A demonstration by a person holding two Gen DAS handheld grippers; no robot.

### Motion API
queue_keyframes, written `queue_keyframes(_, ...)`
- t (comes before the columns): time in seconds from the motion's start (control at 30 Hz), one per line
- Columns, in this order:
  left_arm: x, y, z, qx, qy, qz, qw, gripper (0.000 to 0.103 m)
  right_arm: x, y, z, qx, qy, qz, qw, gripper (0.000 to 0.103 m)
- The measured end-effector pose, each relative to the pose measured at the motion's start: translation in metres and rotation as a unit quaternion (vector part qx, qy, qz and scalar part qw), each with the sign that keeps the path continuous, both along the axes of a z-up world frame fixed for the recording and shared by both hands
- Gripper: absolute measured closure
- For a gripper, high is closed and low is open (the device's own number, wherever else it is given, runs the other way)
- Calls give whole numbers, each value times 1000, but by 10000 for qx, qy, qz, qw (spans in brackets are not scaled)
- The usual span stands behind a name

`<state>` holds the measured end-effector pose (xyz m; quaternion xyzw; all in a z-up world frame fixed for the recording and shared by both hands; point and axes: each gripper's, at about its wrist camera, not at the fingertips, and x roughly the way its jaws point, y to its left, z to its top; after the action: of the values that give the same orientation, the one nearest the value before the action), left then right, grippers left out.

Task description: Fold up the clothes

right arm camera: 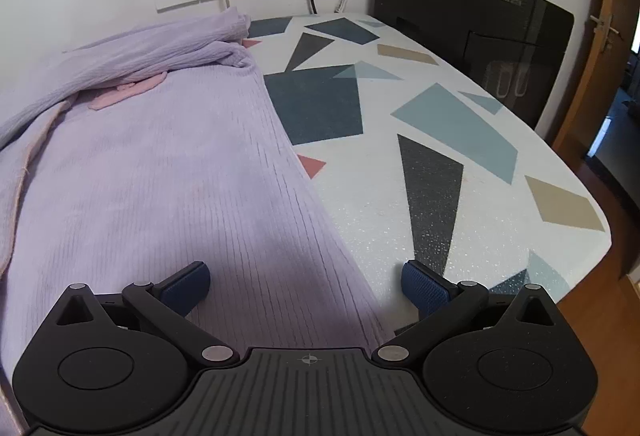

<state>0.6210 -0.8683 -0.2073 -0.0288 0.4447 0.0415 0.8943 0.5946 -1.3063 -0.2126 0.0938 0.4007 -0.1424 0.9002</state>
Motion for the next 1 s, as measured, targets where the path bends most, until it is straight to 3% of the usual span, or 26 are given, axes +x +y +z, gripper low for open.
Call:
queue_keyframes(0.17, -7, -6, 2, -26, 158, -115, 9998, 1, -17, 6, -2, 71, -229, 648, 9976, 2)
queue_keyframes(0.23, -9, -11, 5, -45, 218, -150, 9996, 5, -26, 14, -3, 28, -322, 1017, 9943, 15)
queue_keyframes(0.33, -16, -21, 11, -61, 137, -311, 9994, 34, -36, 25, -2, -57, -500, 1250, 9909, 36)
queue_keyframes(0.4, -18, -29, 16, -94, 146, -516, 9985, 68, -37, 23, 1, 131, -538, 1232, 9908, 46)
queue_keyframes(0.43, -18, -35, 17, -86, 181, -570, 9982, 74, -37, 21, 2, 252, -538, 1291, 9898, 59)
queue_keyframes(0.47, -17, -39, 19, -69, 216, -615, 9978, 82, -37, 19, 4, 373, -538, 1351, 9887, 64)
queue_keyframes(0.53, -14, -46, 21, 41, 279, -610, 9977, 83, -37, 15, 5, 594, -533, 1436, 9864, 78)
queue_keyframes(0.63, -13, -44, 26, -105, 281, -407, 9987, 86, -37, 3, 6, 1043, -544, 1354, 9838, 84)
queue_keyframes(0.73, -21, -40, 36, -156, 101, -349, 9992, 86, -43, -9, 9, 1561, -658, 1163, 9787, 86)
queue_keyframes(0.83, -33, -43, 45, 19, -38, -451, 9990, 86, -56, -13, 17, 1693, -808, 1283, 9738, 86)
queue_keyframes(1.0, -68, -46, 53, -26, -111, -536, 9985, 86, -85, -17, 29, 1777, -914, 1552, 9675, 86)
